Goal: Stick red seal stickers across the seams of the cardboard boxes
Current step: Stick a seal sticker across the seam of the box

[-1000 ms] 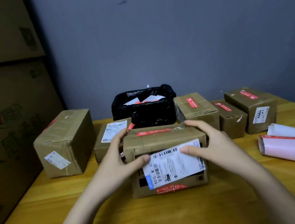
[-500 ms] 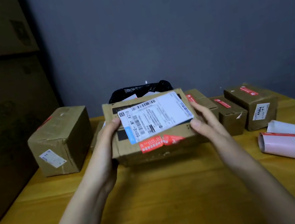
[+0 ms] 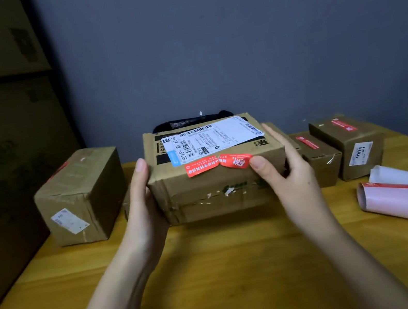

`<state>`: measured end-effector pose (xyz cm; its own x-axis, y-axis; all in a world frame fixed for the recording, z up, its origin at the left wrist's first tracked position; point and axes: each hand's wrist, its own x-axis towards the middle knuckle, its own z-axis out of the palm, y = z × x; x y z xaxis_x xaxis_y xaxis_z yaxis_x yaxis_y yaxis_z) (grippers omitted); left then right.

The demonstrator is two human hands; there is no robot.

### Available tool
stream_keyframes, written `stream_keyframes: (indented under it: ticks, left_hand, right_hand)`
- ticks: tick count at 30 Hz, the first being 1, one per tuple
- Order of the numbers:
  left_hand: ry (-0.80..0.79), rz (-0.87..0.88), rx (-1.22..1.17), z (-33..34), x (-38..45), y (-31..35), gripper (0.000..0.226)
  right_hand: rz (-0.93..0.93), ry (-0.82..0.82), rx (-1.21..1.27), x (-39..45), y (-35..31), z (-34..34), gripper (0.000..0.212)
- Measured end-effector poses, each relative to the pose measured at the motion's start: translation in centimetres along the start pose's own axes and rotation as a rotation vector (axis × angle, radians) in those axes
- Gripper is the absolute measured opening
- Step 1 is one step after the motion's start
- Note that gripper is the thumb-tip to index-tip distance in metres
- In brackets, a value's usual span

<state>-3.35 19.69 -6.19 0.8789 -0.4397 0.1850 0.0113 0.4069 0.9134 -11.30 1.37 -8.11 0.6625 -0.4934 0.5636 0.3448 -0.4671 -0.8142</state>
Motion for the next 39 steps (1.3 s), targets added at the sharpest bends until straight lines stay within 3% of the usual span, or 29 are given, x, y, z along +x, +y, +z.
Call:
stream_keyframes:
  ticks: [11, 16, 19, 23, 30, 35, 39]
  left_hand:
    - [-0.083, -0.216, -0.105, -0.8, 0.1, 0.0, 0.062]
    - [0.039, -0.176, -0.061, -0.2, 0.3, 0.0, 0.061]
    - [0.039, -0.150, -0.019, 0.3, 0.4, 0.3, 0.055]
    - [0.016, -0.125, 0.136, 0.6, 0.6, 0.9, 0.068]
    - [0.019, -0.061, 0.256, 0.9, 1.9, 0.8, 0.067]
    - [0.061, -0.042, 0.241, 1.0, 2.6, -0.1, 0.076]
    - [0.087, -0.059, 0.204, 0.8, 2.4, -1.2, 0.065]
  right_hand:
    - [-0.011, 0.101, -0.013, 0.5, 0.2, 0.2, 0.085]
    - [-0.194, 0.161, -0.094, 0.1, 0.4, 1.0, 0.048]
    - [-0.404, 0.194, -0.204, 0.4, 0.5, 1.2, 0.044]
    - [-0.527, 0.216, -0.329, 1.2, 0.9, 0.8, 0.034]
    - [-0.595, 0.146, -0.462, 2.9, 1.3, 0.7, 0.040]
    - [-0.633, 0.215, -0.400, 3.6, 2.4, 1.0, 0.041]
    - [-0.706, 0.247, -0.437, 3.2, 3.4, 0.9, 0.038]
